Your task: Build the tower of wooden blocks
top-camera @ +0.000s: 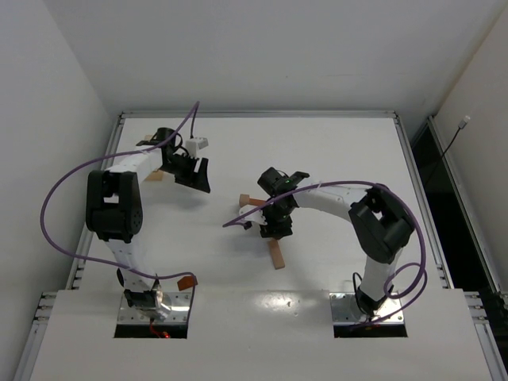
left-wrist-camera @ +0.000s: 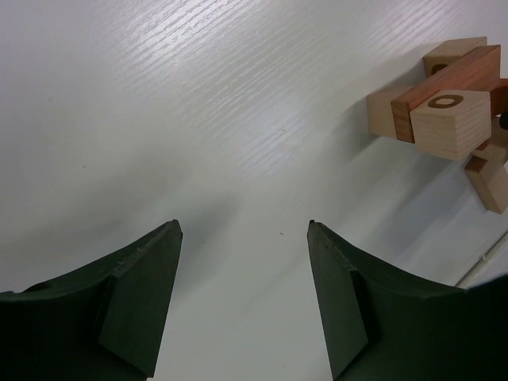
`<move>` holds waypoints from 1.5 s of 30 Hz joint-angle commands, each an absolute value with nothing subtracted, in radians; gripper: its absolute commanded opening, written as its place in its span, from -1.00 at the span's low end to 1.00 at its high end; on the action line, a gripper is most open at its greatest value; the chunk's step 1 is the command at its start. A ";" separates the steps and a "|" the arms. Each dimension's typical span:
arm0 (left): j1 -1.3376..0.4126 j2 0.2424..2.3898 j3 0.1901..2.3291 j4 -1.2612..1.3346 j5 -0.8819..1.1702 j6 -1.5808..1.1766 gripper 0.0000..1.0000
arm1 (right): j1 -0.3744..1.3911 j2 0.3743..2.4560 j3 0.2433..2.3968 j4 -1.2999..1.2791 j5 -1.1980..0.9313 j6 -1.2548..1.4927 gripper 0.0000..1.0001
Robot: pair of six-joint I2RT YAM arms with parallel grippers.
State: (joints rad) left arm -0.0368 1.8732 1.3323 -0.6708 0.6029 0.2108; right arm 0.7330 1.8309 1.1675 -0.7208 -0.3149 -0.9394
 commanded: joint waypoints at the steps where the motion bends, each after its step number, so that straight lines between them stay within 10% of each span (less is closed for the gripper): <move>1: -0.025 1.878 1.333 -0.638 0.632 0.230 0.23 | 0.741 1.836 1.172 -0.729 -0.328 -0.939 -0.03; 23: -0.025 1.878 1.324 -0.629 0.632 0.230 0.23 | 0.769 1.825 1.144 -0.729 -0.319 -0.939 -0.05; 35: -0.015 1.878 1.315 -0.629 0.632 0.230 0.23 | 0.769 1.815 1.144 -0.680 -0.269 -0.885 -1.00; 45: -0.015 1.838 1.305 -0.629 0.663 0.239 0.25 | 0.758 1.620 1.233 -0.810 -0.311 -0.818 -1.00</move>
State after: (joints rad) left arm -0.0269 1.8801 1.3113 -0.6449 0.6247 0.2234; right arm 0.7616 1.7267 1.1557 -0.7490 -0.2840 -0.8516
